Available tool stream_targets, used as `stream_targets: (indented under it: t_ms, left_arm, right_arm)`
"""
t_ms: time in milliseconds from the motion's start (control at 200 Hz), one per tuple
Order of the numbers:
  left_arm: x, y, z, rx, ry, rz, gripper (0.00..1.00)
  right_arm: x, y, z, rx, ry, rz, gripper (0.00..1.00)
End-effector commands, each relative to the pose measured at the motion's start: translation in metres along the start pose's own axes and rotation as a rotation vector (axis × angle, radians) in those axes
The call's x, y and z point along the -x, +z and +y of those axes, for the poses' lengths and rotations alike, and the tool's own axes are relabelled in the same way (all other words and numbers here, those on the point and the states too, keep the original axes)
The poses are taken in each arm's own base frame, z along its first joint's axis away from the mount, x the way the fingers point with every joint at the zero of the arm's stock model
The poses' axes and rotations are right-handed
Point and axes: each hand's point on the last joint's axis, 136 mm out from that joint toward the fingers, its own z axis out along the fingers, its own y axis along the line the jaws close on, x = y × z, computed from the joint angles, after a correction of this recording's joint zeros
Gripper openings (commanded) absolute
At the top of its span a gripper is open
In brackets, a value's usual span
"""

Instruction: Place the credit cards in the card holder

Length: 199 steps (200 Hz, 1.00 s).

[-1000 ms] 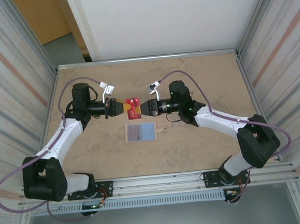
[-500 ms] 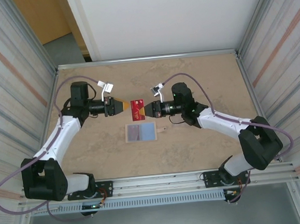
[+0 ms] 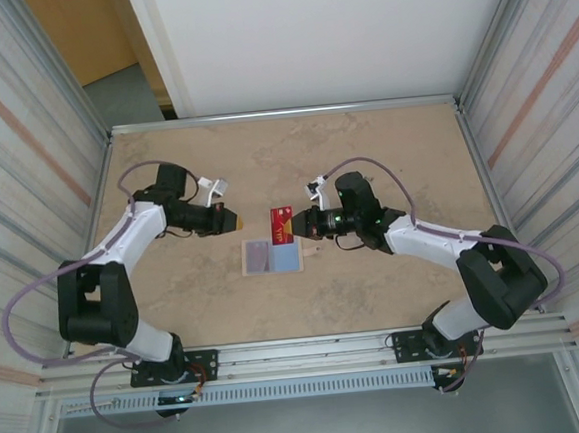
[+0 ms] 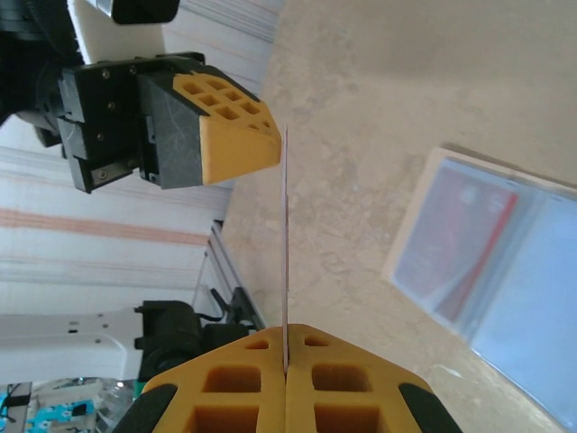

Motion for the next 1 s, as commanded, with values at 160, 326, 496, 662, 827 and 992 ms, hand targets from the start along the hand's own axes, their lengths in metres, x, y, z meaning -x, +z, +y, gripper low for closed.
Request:
stream_targets:
  t_ms: [160, 326, 496, 662, 827, 992]
  left_arm:
    - [-0.033, 0.031, 0.014, 0.064, -0.025, 0.139, 0.0]
    - [-0.05, 0.045, 0.035, 0.177, -0.01, 0.258, 0.0]
    - [-0.051, 0.049, 0.047, 0.215, -0.037, 0.287, 0.0]
    - [-0.054, 0.057, 0.055, 0.221, -0.063, 0.33, 0.0]
    - [-0.055, 0.062, 0.059, 0.221, -0.069, 0.354, 0.0]
    - [-0.061, 0.065, 0.067, 0.25, -0.058, 0.388, 0.0]
  right_arm:
    - [-0.015, 0.01, -0.043, -0.112, 0.119, 0.028, 0.0]
    - [-0.024, 0.024, -0.056, -0.141, 0.152, 0.059, 0.0]
    - [-0.034, 0.04, -0.064, -0.141, 0.188, 0.113, 0.0]
    - [-0.041, 0.051, -0.07, -0.128, 0.206, 0.149, 0.0]
    - [-0.049, 0.055, -0.068, -0.116, 0.207, 0.171, 0.0]
    - [-0.054, 0.056, -0.069, -0.114, 0.218, 0.185, 0.0]
